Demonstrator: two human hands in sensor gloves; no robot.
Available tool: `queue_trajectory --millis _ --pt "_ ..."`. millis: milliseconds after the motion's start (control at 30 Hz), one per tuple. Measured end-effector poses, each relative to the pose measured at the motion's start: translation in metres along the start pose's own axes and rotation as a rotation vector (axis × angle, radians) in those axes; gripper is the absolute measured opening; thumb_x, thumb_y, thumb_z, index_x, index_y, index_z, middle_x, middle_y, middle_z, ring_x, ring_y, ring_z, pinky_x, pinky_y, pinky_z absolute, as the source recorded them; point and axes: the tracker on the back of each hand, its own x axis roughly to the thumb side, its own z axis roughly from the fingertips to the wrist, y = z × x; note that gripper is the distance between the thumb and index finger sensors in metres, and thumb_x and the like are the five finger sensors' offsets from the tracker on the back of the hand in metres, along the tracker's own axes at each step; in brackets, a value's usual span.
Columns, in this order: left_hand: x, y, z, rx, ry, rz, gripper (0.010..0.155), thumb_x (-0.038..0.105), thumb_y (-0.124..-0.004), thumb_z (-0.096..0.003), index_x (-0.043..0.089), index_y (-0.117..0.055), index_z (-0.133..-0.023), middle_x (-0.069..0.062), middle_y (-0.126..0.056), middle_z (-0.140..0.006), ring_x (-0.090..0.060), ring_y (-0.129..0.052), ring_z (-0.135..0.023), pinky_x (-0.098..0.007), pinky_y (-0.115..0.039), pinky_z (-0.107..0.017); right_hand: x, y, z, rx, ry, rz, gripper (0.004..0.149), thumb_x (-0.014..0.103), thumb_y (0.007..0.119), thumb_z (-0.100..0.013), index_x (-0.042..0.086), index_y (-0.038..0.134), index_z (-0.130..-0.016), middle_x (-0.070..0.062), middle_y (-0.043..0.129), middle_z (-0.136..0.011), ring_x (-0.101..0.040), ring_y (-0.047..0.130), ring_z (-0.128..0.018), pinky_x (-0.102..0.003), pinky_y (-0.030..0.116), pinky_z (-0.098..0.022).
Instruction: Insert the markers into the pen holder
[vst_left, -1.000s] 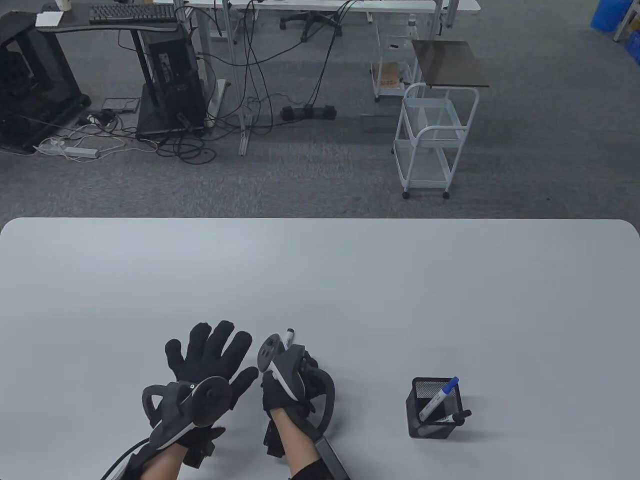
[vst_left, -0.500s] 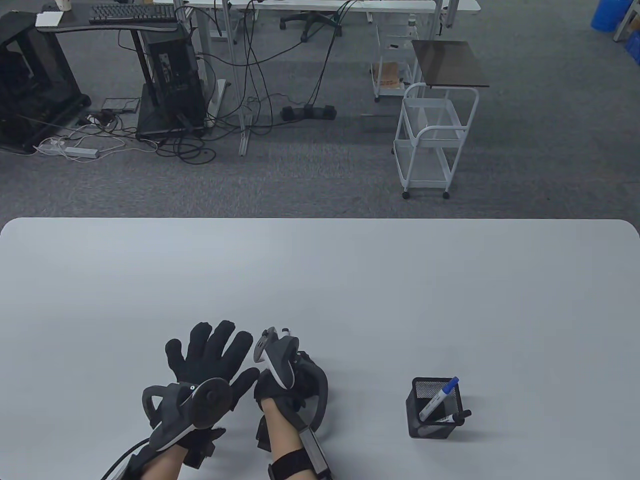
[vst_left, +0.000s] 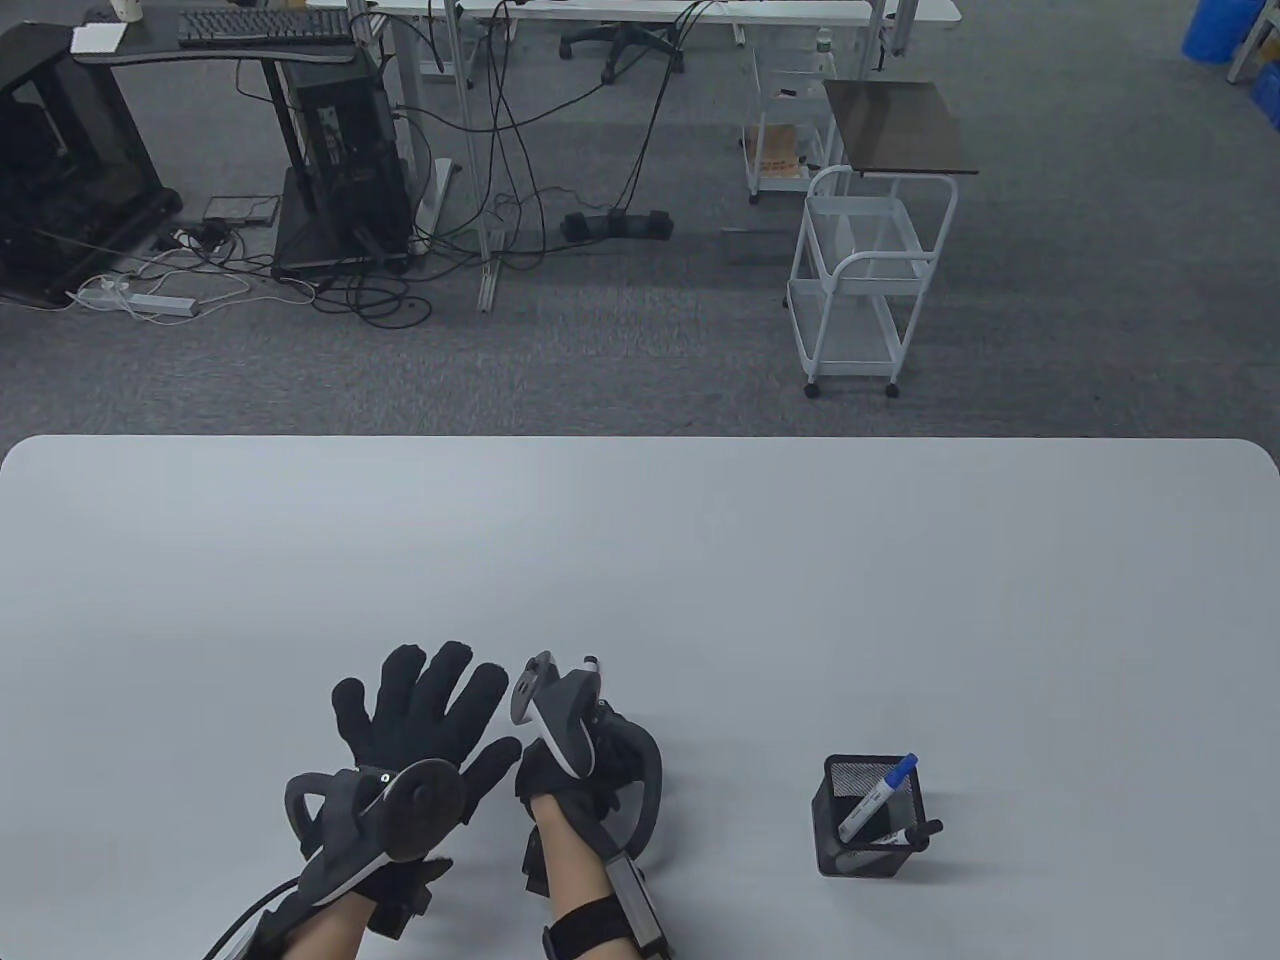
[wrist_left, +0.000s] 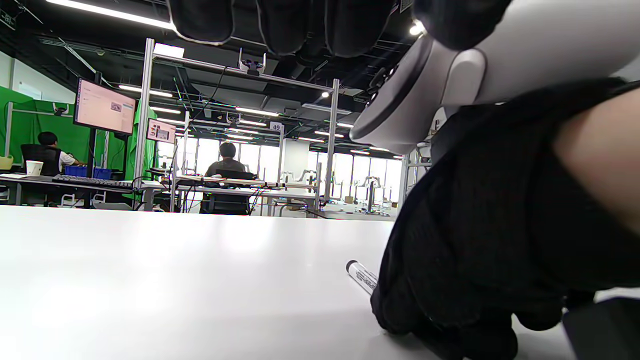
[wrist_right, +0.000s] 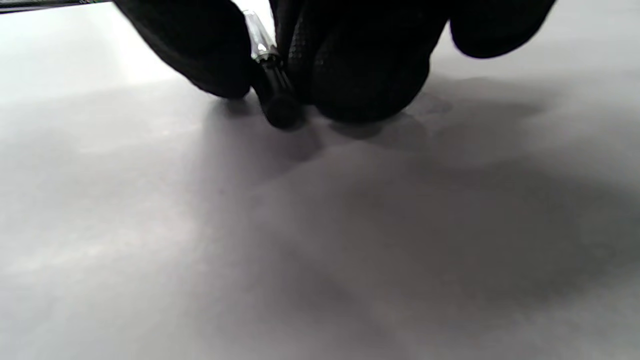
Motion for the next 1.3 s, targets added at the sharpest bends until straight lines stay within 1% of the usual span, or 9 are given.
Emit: queue_trajectory --millis 233,300,367,467,733,867,1000,1200,1300 --pt "0.000 0.000 0.000 -0.001 -0.001 0.013 0.067 0.065 -0.059 -0.0574 0.043 -0.045 -0.119 0.002 -0.038 -0.134 -0.048 -0.037 -0.125 -0.079 -0.025 -0.077 -0.010 -0.009 -0.004 0.002 -0.056 -0.140 0.059 0.036 0.073 -0.063 -0.008 0.060 -0.100 -0.021 0.081 -0.081 -0.026 0.093 -0.060 -0.066 0.060 -0.057" --pt "0.000 0.000 0.000 0.001 -0.001 0.013 0.067 0.065 -0.059 -0.0574 0.043 -0.046 -0.119 0.002 -0.038 -0.134 -0.048 -0.037 -0.125 -0.079 -0.025 -0.077 -0.013 -0.012 -0.003 -0.019 -0.063 -0.152 0.059 0.035 0.072 -0.063 -0.008 0.059 -0.100 -0.021 0.081 -0.081 -0.026 0.092 -0.060 -0.066 0.060 -0.057" --pt "-0.001 0.000 0.001 0.001 -0.001 0.016 0.067 0.065 -0.059 -0.0574 0.043 -0.046 -0.119 0.002 -0.038 -0.134 -0.048 -0.037 -0.125 -0.079 -0.025 -0.077 -0.018 -0.017 0.000 -0.064 -0.079 -0.181 0.058 0.034 0.072 -0.063 -0.008 0.059 -0.101 -0.022 0.081 -0.081 -0.027 0.093 -0.060 -0.067 0.060 -0.057" --pt "-0.001 0.001 0.001 0.003 -0.001 0.013 0.067 0.065 -0.059 -0.0576 0.042 -0.046 -0.119 0.002 -0.038 -0.134 -0.048 -0.037 -0.125 -0.079 -0.025 -0.077 -0.026 -0.026 0.006 -0.088 -0.102 -0.230 0.057 0.033 0.071 -0.064 -0.007 0.058 -0.102 -0.023 0.081 -0.082 -0.027 0.093 -0.060 -0.067 0.060 -0.056" --pt "0.000 0.000 0.001 -0.006 -0.005 0.014 0.067 0.065 -0.059 -0.0575 0.043 -0.046 -0.119 0.002 -0.038 -0.134 -0.048 -0.037 -0.125 -0.079 -0.025 -0.077 -0.054 -0.066 0.025 -0.190 -0.186 -0.324 0.054 0.029 0.073 -0.064 -0.006 0.066 -0.105 -0.027 0.083 -0.084 -0.029 0.096 -0.060 -0.067 0.059 -0.057" --pt "0.000 0.001 0.001 -0.005 -0.004 0.016 0.067 0.065 -0.059 -0.0575 0.043 -0.046 -0.119 0.002 -0.038 -0.134 -0.048 -0.037 -0.125 -0.079 -0.025 -0.077 -0.075 -0.084 0.036 -0.244 -0.219 -0.337 0.052 0.027 0.073 -0.064 -0.004 0.068 -0.106 -0.029 0.081 -0.086 -0.033 0.095 -0.063 -0.069 0.057 -0.057" --pt "0.000 0.001 0.001 -0.005 -0.006 0.016 0.067 0.064 -0.059 -0.0575 0.043 -0.046 -0.119 0.002 -0.038 -0.134 -0.048 -0.037 -0.125 -0.079 -0.025 -0.077 -0.102 -0.106 0.049 -0.317 -0.245 -0.348 0.051 0.025 0.074 -0.063 -0.003 0.070 -0.105 -0.030 0.081 -0.086 -0.034 0.096 -0.063 -0.070 0.057 -0.057" --pt "0.000 0.001 0.001 -0.007 -0.007 0.012 0.067 0.065 -0.059 -0.0575 0.043 -0.046 -0.119 0.002 -0.038 -0.134 -0.047 -0.037 -0.125 -0.079 -0.025 -0.077 -0.134 -0.139 0.063 -0.407 -0.242 -0.297 0.051 0.023 0.076 -0.062 -0.003 0.070 -0.106 -0.030 0.082 -0.087 -0.034 0.095 -0.062 -0.069 0.056 -0.057" --pt "0.001 0.001 0.001 -0.010 -0.011 0.013 0.067 0.065 -0.060 -0.0573 0.043 -0.046 -0.119 0.002 -0.038 -0.134 -0.048 -0.037 -0.125 -0.079 -0.025 -0.077 -0.149 -0.151 0.067 -0.431 -0.227 -0.278 0.051 0.023 0.078 -0.061 -0.004 0.070 -0.104 -0.030 0.084 -0.087 -0.034 0.095 -0.061 -0.069 0.057 -0.058"
